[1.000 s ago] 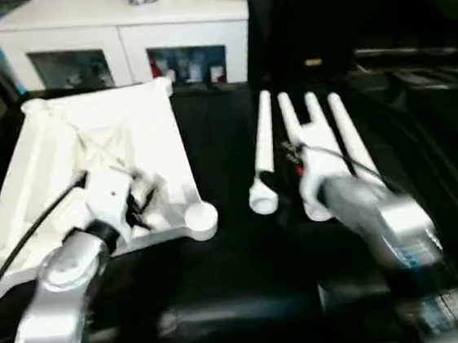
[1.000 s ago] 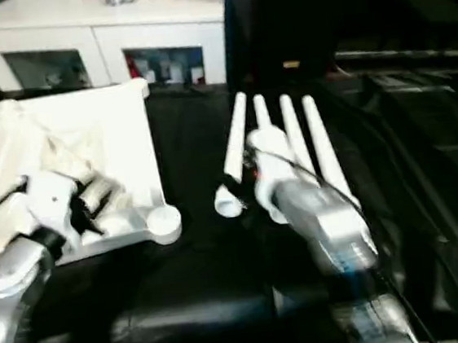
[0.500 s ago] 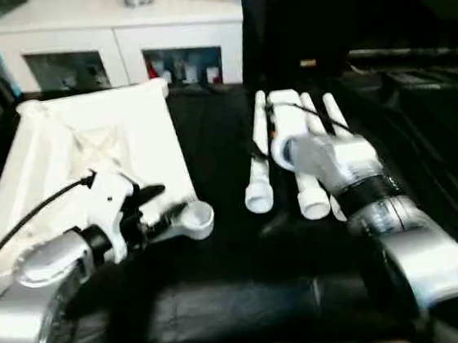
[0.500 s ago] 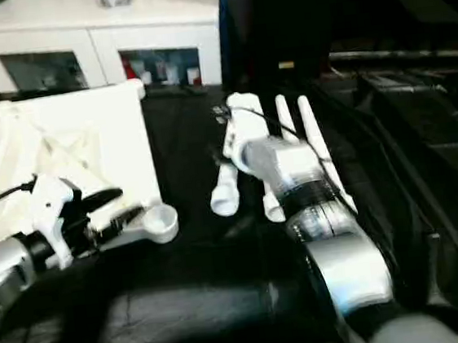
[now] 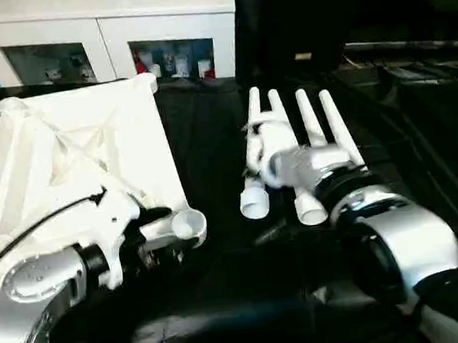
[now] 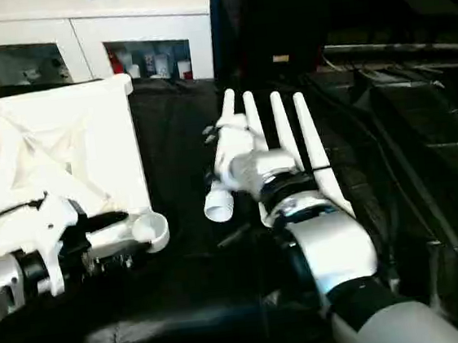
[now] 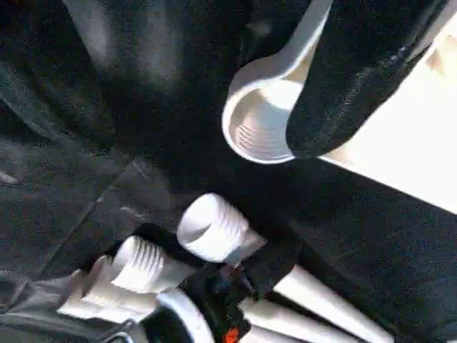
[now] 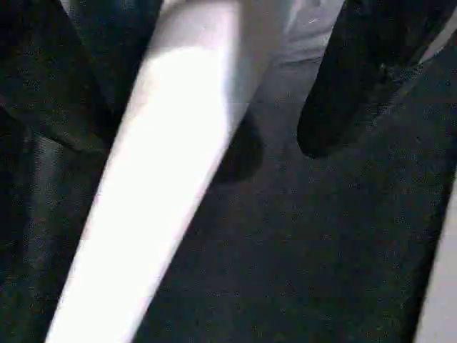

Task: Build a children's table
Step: Pick table leg

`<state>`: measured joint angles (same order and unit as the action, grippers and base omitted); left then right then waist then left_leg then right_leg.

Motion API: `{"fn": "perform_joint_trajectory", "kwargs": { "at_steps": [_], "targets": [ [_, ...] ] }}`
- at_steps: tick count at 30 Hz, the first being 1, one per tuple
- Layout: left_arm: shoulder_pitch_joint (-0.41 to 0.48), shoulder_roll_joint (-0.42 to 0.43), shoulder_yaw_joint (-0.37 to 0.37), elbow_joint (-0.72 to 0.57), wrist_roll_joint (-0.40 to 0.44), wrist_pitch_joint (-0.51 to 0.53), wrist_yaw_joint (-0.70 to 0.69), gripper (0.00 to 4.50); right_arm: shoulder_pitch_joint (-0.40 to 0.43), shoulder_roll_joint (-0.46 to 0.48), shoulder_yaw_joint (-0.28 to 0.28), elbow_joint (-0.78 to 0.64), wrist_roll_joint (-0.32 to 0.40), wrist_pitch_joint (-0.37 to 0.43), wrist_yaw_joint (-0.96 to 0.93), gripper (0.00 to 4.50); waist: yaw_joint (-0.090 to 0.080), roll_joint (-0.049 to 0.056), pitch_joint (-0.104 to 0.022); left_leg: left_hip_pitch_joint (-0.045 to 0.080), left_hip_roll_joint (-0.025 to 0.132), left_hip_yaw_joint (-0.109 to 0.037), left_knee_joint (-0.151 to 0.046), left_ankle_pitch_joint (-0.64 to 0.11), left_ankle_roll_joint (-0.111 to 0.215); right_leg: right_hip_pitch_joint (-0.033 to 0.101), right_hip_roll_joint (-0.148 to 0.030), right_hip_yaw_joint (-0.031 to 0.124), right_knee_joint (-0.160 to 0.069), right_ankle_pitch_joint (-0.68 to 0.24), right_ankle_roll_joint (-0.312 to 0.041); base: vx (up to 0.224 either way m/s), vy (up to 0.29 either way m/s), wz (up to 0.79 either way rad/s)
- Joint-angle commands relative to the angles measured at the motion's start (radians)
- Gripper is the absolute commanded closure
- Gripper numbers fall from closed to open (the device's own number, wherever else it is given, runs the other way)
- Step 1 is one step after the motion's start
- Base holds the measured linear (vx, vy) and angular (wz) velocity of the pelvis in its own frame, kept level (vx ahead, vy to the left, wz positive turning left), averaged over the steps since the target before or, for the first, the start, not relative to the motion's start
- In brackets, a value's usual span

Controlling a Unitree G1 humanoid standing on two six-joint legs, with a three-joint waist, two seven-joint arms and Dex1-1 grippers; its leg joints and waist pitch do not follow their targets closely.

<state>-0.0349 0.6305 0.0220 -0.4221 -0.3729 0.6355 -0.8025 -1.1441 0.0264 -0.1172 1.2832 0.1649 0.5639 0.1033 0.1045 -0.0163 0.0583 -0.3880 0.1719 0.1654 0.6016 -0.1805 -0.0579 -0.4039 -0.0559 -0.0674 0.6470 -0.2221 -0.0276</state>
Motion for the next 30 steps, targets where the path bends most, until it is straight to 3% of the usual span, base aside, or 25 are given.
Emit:
{"fn": "perform_joint_trajectory", "kwargs": {
  "at_steps": [1,3,5,14,24,30],
  "targets": [
    [0.008,0.014,0.002,-0.024,-0.008,0.012,-0.006,0.0,-0.031,-0.005,-0.026,0.02,0.009,0.012,-0.007,0.37,0.001,0.014,-0.059,0.028,0.057,-0.013,-0.08,-0.237,-0.06,0.04,-0.087,0.059,-0.069,-0.125,-0.175,0.0,0.0,0.0],
    [0.008,0.018,0.001,-0.029,-0.015,0.018,-0.008,0.0,-0.031,-0.009,-0.045,0.035,0.015,0.014,-0.02,0.41,0.001,0.015,-0.056,0.031,0.058,-0.013,-0.083,-0.28,-0.08,0.038,-0.09,0.061,-0.074,-0.193,-0.159,0.0,0.0,0.0],
    [0.004,0.023,-0.007,-0.034,-0.026,0.03,-0.017,0.0,-0.022,-0.014,-0.058,0.044,0.02,0.023,-0.028,0.75,0.003,0.012,-0.058,0.032,0.057,-0.014,-0.084,-0.28,-0.092,0.037,-0.089,0.062,-0.073,-0.187,-0.146,0.0,0.0,0.0],
    [-0.001,0.033,-0.028,-0.041,-0.041,0.047,-0.022,0.0,0.028,-0.023,-0.072,0.066,-0.002,0.041,-0.029,1.51,0.006,0.006,-0.061,0.025,0.055,-0.013,-0.081,-0.226,-0.084,0.041,-0.088,0.061,-0.067,-0.122,-0.147,0.0,0.0,0.0],
    [-0.013,0.037,-0.026,-0.031,-0.047,0.046,-0.026,0.0,0.032,-0.038,-0.103,0.063,0.013,0.02,-0.041,2.23,0.007,0.004,-0.062,0.026,0.055,-0.013,-0.08,-0.244,-0.09,0.041,-0.088,0.061,-0.069,-0.135,-0.148,0.0,0.0,0.0],
    [-0.057,-0.039,-0.001,0.002,-0.069,0.039,0.036,0.0,0.011,-0.057,-0.132,0.049,0.038,-0.001,0.005,2.48,0.008,-0.001,-0.064,0.026,0.054,-0.01,-0.078,-0.234,-0.089,0.042,-0.087,0.06,-0.069,-0.119,-0.15,0.0,0.0,0.0]
  ]
}}
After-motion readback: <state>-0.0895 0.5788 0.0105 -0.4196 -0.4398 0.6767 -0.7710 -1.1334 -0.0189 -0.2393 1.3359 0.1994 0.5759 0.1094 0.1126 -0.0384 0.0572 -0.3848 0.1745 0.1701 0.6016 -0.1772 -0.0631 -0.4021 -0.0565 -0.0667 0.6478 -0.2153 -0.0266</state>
